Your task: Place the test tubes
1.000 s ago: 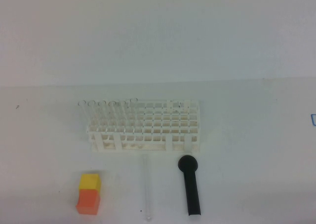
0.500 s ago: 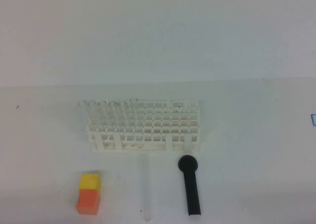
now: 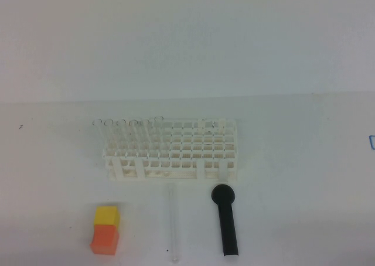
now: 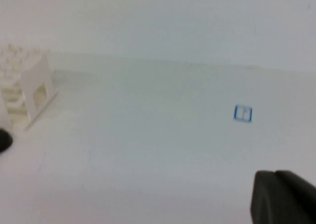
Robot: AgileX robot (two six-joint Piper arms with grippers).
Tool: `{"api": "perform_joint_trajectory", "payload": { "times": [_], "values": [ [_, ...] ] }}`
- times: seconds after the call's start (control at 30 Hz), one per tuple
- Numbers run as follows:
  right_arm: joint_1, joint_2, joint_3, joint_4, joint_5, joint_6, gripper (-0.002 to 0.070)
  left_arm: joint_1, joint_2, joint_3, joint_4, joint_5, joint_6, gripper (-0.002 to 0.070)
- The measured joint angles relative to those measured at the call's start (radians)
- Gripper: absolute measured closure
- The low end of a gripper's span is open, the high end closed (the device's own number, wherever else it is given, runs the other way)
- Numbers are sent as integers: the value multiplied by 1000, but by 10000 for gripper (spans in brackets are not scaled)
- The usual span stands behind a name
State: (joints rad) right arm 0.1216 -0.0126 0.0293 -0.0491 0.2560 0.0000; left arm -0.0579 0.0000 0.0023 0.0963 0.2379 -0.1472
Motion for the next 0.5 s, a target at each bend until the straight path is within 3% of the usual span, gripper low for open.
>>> {"api": "perform_joint_trajectory", "payload": {
  "times": [0.23, 0.5],
  "values": [
    [0, 0, 0, 0, -309, 0, 678, 0, 0, -2, 9, -302, 0, 676],
    [0, 0, 0, 0, -547, 0, 678, 0, 0, -2, 9, -316, 0, 676]
  ]
}}
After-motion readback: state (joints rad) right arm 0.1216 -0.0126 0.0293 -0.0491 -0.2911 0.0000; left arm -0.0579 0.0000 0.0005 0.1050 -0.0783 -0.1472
